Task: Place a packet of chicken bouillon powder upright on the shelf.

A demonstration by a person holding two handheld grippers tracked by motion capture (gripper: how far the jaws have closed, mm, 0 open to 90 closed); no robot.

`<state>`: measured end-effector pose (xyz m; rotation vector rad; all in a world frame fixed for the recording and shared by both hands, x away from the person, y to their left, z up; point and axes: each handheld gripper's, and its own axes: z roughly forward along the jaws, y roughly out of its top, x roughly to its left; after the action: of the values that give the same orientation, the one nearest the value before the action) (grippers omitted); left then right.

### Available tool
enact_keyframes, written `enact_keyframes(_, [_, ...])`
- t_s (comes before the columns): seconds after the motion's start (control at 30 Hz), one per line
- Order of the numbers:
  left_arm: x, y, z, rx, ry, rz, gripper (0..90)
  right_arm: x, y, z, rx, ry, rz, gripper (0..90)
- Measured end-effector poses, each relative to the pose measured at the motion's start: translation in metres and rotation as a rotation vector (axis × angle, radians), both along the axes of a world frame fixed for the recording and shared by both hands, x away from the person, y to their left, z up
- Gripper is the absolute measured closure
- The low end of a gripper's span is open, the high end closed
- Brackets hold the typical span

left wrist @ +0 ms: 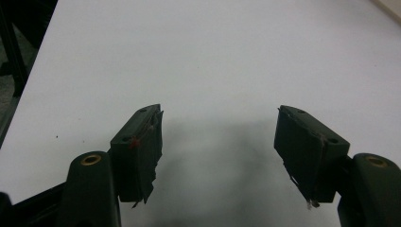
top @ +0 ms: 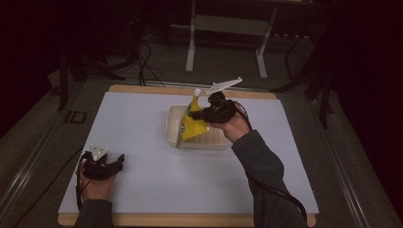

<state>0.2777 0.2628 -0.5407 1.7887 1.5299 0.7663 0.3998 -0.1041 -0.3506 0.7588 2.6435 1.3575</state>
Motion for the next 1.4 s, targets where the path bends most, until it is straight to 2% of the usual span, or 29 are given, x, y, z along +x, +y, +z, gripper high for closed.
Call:
enact_keyframes(0.4, [0.0, 0.0, 0.0, 0.0, -0.002, -0.001, 32.7, 0.01, 0.005, 0.003, -0.02, -0.029, 0.004, 89.9])
enact_keyframes(0.7, [0.0, 0.0, 0.0, 0.001, -0.001, -0.003, 32.7, 0.017, 0.006, 0.006, -0.027, -0.038, -0.017, 89.9])
enact_keyframes(0.8, [0.0, 0.0, 0.0, -0.001, -0.001, -0.003, 32.6, 0.018, 0.007, 0.006, -0.027, -0.056, -0.014, 89.9])
enact_keyframes(1.03, [0.0, 0.0, 0.0, -0.001, -0.001, -0.003, 32.6, 0.021, 0.01, 0.008, -0.062, -0.077, -0.021, 90.0])
enact_keyframes(1.27, [0.0, 0.0, 0.0, -0.001, -0.001, -0.003, 32.6, 0.022, 0.017, 0.001, -0.051, -0.046, -0.004, 89.9])
enact_keyframes(1.4, [0.0, 0.0, 0.0, 0.0, -0.001, -0.004, 32.6, 0.026, 0.019, -0.004, -0.019, 0.007, 0.003, 89.9])
